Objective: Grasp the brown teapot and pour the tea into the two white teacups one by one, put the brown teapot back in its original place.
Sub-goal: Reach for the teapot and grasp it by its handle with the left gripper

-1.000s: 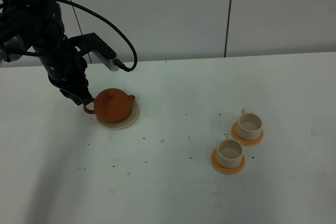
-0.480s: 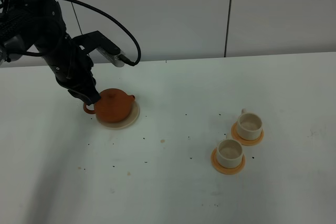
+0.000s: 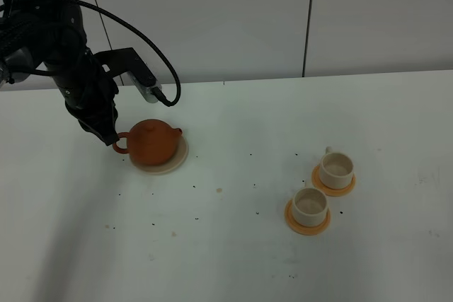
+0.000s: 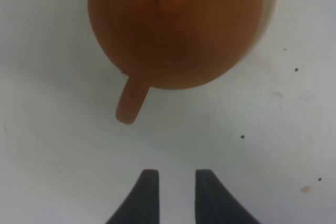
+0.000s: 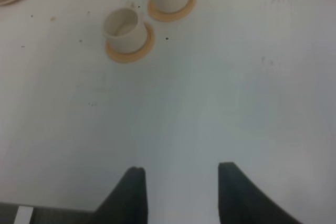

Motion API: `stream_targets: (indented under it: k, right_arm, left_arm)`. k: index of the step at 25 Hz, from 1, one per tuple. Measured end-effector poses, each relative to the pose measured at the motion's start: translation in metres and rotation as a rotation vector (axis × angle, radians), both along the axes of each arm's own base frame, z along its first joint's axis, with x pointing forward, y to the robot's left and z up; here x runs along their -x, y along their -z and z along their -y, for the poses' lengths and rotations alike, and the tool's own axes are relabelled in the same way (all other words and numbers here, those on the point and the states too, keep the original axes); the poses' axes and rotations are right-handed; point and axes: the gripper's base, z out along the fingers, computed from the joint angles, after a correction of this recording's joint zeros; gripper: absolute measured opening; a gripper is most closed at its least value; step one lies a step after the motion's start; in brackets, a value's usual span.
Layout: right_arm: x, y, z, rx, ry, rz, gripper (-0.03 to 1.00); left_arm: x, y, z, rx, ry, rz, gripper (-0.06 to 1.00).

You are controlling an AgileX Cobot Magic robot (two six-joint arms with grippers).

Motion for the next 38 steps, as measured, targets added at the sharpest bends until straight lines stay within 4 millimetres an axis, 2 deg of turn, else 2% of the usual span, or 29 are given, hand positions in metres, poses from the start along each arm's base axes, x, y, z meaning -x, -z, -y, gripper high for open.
stream_targets:
  k: [3, 10, 18, 30, 38]
  right_arm:
    - [0.0, 0.0, 0.0, 0.0, 0.0, 0.0, 0.31]
    - [0.0, 0.0, 0.0, 0.0, 0.0, 0.0, 0.31]
    - [0.0, 0.0, 0.0, -0.001, 0.0, 0.001, 0.31]
    - [0.0, 0.0, 0.0, -0.001, 0.0, 0.001, 0.31]
    - [0.0, 0.0, 0.0, -0.001, 0.0, 0.001, 0.31]
  left_arm:
    - [-0.001, 0.001, -0.001, -0.011, 0.033, 0.001, 0.24]
    - [-0.011, 0.025, -0.004, -0.073, 0.092, -0.023, 0.24]
    - [-0.018, 0.02, -0.003, -0.081, 0.137, 0.054, 0.24]
    - [-0.02, 0.019, -0.001, -0.061, 0.136, 0.075, 0.31]
    - [-0.02, 0.02, 0.003, -0.011, 0.124, 0.074, 0.32]
